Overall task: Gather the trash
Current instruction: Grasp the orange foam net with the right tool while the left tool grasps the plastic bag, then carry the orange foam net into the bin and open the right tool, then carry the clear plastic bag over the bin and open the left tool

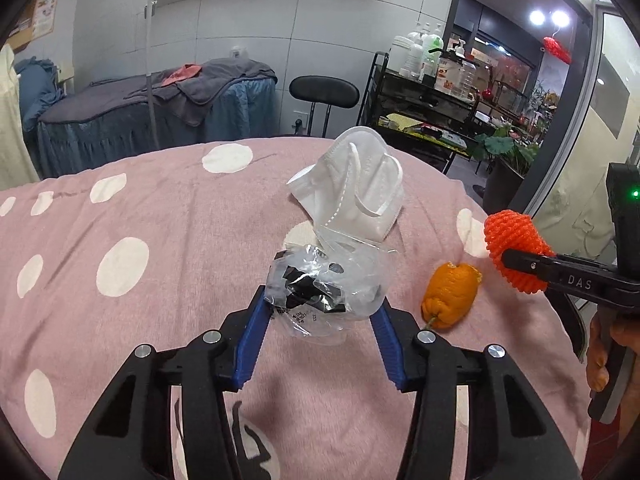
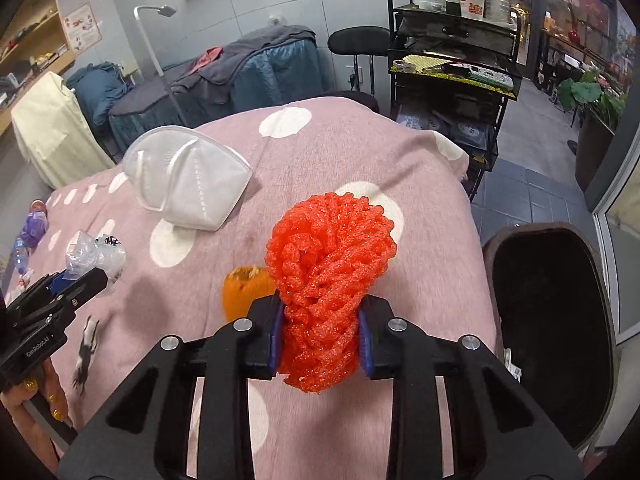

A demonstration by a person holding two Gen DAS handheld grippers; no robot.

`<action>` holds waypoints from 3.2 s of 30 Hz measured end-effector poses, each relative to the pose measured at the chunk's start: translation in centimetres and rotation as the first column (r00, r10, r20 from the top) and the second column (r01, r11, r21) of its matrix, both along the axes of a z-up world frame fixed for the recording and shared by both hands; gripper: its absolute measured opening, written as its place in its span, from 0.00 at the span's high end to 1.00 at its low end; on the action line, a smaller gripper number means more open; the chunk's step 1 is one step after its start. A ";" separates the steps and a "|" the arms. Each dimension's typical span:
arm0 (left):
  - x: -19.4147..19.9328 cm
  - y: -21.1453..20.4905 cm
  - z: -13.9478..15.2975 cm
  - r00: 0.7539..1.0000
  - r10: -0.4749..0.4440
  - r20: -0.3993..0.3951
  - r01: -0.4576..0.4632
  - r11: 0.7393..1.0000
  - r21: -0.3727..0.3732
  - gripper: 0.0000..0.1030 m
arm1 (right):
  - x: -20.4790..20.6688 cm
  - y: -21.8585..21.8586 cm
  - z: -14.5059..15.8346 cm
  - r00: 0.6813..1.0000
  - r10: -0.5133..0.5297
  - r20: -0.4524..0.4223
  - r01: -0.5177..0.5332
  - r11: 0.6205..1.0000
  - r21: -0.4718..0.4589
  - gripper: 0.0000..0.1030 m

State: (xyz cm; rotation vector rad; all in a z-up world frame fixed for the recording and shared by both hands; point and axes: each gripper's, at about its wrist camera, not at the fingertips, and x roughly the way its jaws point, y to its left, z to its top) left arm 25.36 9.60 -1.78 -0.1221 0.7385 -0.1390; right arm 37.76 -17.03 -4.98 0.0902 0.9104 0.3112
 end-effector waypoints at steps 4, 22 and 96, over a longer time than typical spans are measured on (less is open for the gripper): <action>-1.9 -0.8 0.9 1.000 -0.001 0.010 0.001 1.000 -0.005 0.52 | -2.7 -1.3 0.9 1.000 0.005 0.022 -0.005 0.999 0.033 0.72; -6.3 -5.7 3.3 0.995 -0.040 0.088 0.046 0.997 -0.069 0.52 | -11.0 -8.1 2.3 0.993 -0.063 0.097 0.058 0.997 0.056 0.72; -0.1 -29.2 2.5 0.854 -0.520 -0.036 0.518 0.854 -0.035 0.52 | -16.5 -20.8 -3.2 0.897 -0.427 0.112 0.430 0.903 -0.002 0.21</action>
